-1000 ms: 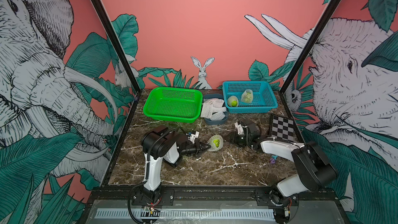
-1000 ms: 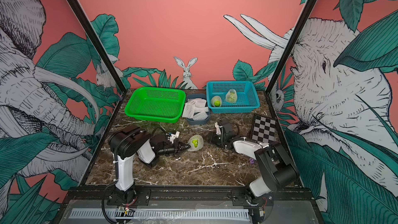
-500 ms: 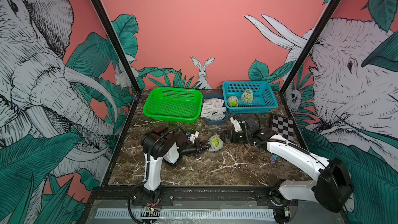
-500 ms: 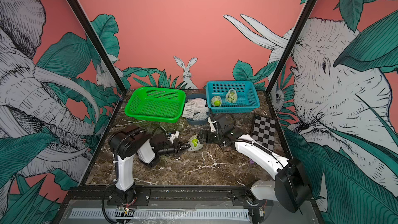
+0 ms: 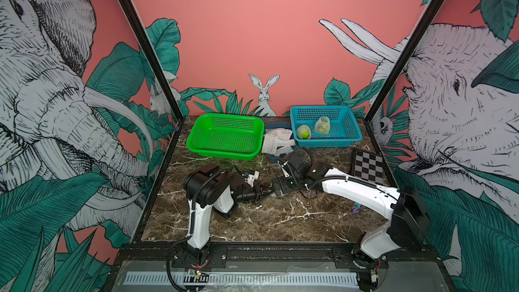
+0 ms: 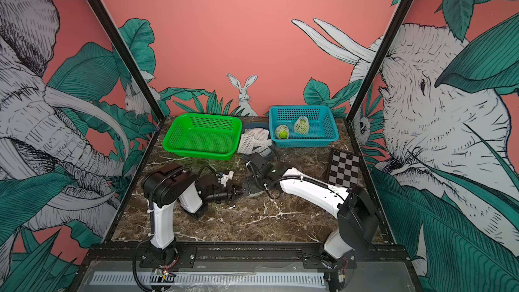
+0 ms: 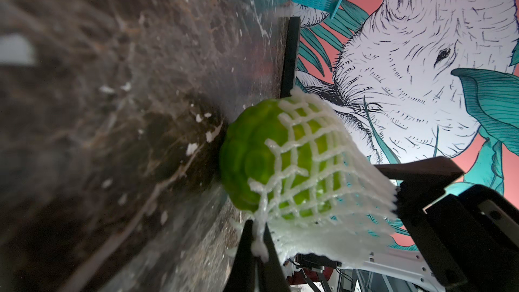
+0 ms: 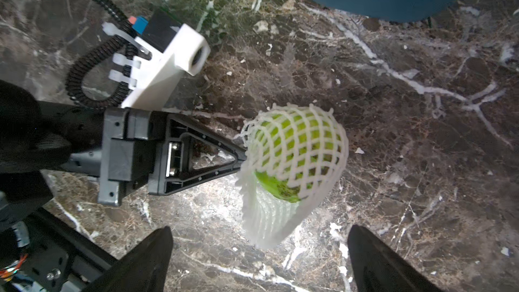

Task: Sleeve custard apples in foam nets
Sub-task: Put on the foam net on the custard apple.

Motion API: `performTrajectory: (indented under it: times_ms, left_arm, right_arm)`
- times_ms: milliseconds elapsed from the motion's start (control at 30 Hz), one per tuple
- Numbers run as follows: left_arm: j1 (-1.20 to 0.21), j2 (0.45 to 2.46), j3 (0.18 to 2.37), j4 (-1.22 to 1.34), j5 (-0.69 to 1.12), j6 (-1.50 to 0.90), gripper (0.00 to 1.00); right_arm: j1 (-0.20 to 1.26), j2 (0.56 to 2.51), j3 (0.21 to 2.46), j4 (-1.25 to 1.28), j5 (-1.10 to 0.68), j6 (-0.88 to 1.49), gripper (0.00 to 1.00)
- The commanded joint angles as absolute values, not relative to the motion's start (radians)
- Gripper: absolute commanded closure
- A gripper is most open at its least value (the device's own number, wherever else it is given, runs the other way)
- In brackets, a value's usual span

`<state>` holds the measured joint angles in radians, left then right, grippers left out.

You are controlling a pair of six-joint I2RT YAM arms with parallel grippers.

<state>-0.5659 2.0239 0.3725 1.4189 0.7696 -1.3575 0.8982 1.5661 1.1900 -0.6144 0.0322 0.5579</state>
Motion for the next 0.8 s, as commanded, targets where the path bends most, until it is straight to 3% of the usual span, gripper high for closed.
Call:
performTrajectory:
  times_ms: [0,167,500,767]
  left_arm:
    - [-0.566,2.042,0.372,1.403,0.766,-1.377,1.0]
    - [-0.569,2.048,0.377,1.403,0.766,-1.377,1.0]
    - [-0.57,2.048,0.382,1.403,0.771,-1.379,1.0]
    - [-0.572,2.056,0.388,1.402,0.774,-1.382,1.0]
  right_arm:
    - [0.907,1.594,1.232,-0.653,0.123,0.575,0.01]
    - [0.907,1.665,1.236,-0.641,0.139,0.605,0.02]
    - [0.892,1.732,1.252,-0.591,0.111,0.624,0.18]
    - [0.858,1.769,1.263,-0.564,0.112,0.598,0.15]
